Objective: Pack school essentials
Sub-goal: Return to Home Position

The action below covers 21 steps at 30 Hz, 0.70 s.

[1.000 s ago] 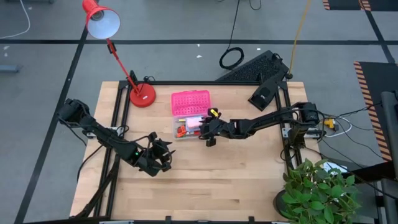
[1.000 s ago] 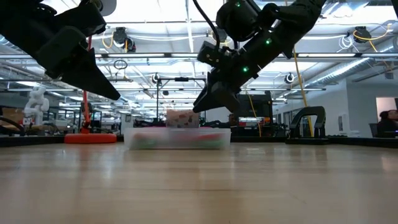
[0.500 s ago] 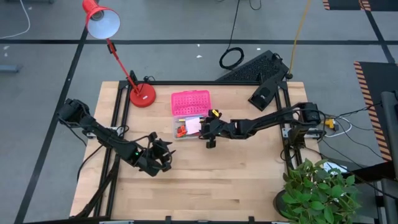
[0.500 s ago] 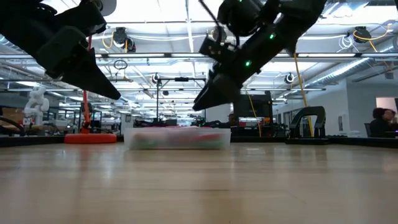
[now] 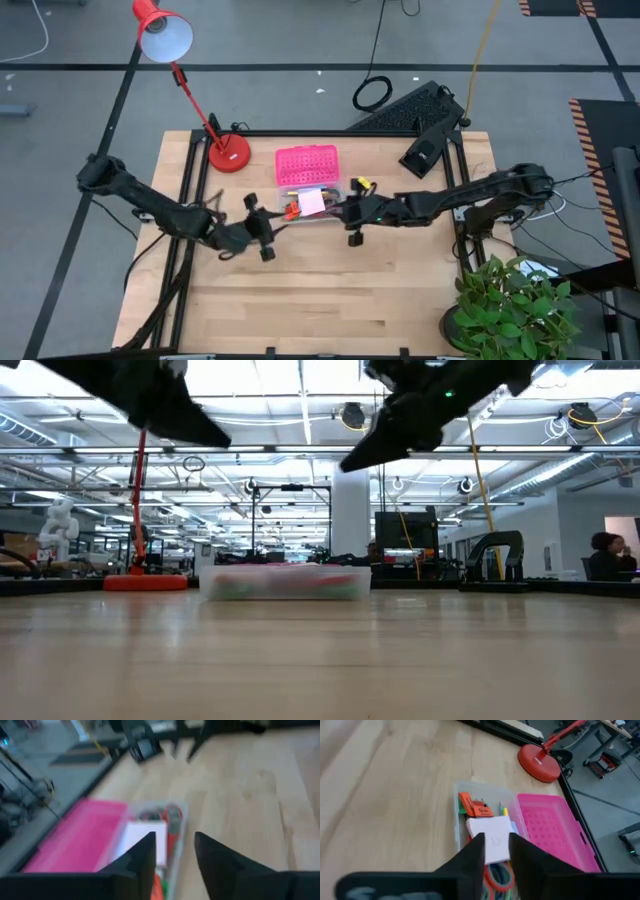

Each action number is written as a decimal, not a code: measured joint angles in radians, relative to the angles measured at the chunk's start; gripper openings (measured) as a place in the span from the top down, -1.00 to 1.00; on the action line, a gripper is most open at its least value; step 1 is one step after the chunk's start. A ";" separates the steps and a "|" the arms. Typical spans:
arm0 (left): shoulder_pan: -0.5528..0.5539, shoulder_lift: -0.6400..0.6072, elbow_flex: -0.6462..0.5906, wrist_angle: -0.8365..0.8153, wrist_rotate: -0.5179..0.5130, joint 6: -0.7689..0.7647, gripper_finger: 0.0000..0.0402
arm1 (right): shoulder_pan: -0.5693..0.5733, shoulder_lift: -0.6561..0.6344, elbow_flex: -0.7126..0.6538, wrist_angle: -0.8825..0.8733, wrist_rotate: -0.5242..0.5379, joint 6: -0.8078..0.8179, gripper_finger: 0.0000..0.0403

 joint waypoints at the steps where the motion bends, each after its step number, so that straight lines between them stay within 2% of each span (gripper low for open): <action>1: 0.013 -0.028 0.000 0.007 0.008 0.031 0.36 | 0.000 -0.027 -0.028 0.013 -0.001 0.012 0.65; 6: 0.070 -0.162 0.000 0.021 0.051 0.160 0.73 | -0.001 -0.171 -0.181 0.080 -0.001 0.075 0.94; 9: 0.100 -0.234 0.000 0.019 0.056 0.230 0.94 | -0.001 -0.253 -0.272 0.140 -0.001 0.097 0.98; 12: 0.139 -0.307 0.000 0.036 0.087 0.291 0.96 | -0.001 -0.325 -0.352 0.217 -0.006 0.093 0.96; 16: 0.197 -0.383 0.000 0.029 0.202 0.338 0.93 | -0.004 -0.408 -0.446 0.290 -0.110 0.067 0.99; 21: 0.235 -0.415 -0.003 0.037 0.350 0.302 0.98 | -0.004 -0.495 -0.541 0.358 -0.180 0.066 1.00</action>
